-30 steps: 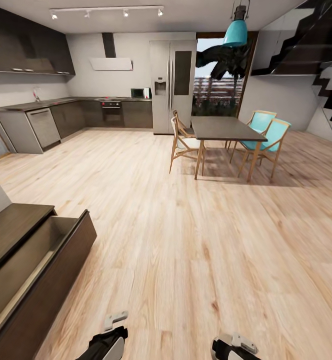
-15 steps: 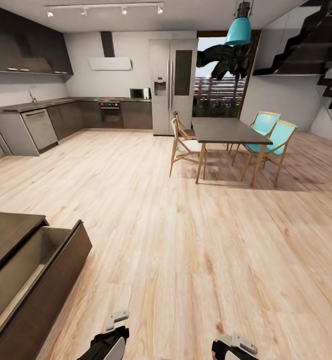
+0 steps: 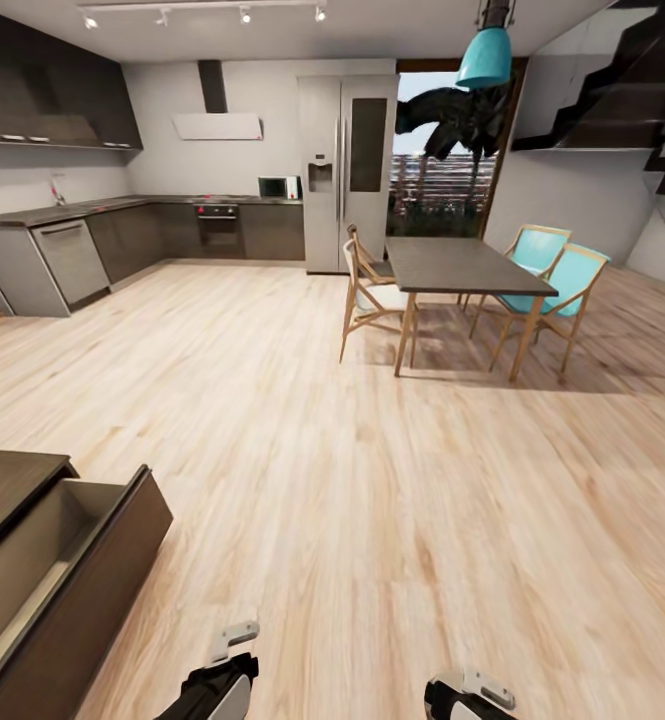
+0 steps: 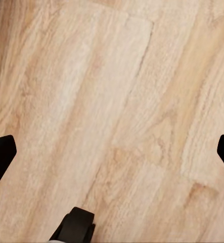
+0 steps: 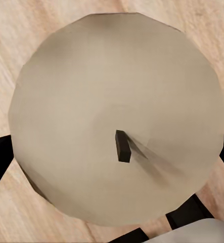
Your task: Place each of the two pumpkins and all three candles from the living room inside a cabinet in the living room (use any cabinet), then make sure every cabinet is closed, and position the cauldron so it is next to a table in the living room.
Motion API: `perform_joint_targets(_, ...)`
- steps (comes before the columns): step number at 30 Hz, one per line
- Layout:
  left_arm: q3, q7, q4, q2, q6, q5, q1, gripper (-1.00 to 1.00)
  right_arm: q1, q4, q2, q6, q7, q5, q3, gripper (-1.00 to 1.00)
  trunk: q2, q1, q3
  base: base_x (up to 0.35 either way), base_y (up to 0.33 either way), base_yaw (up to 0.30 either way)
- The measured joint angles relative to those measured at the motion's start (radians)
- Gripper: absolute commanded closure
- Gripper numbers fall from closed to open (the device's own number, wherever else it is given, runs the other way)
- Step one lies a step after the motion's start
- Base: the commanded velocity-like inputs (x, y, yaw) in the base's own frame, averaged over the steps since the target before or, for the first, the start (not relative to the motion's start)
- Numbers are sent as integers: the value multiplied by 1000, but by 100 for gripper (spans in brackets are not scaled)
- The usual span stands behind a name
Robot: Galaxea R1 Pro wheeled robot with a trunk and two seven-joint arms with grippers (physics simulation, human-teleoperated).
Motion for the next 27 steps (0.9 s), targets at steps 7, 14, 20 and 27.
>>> perform_joint_targets(7, 0, 0, 1, 0, 0, 0, 0, -100, 0, 0, 0, 1, 0, 0, 0, 100, 0, 0, 0, 330, 0, 12)
perform_joint_targets(14, 0, 0, 0, 0, 0, -1, 0, -100, 0, 0, 3, 1, 0, 0, 0, 100, 0, 0, 0, 323, -28, 232)
perform_joint_targets(20, 0, 0, -1, -1, 0, -1, 0, -100, 0, 0, 5, 2, -1, 0, 0, 100, 0, 0, 0, 165, -99, 287)
perform_joint_targets(27, 0, 0, 0, -1, 0, -1, 0, -100, 0, 0, 6, 2, -1, 0, 1, 100, 0, 1, 0, 15, -10, 291)
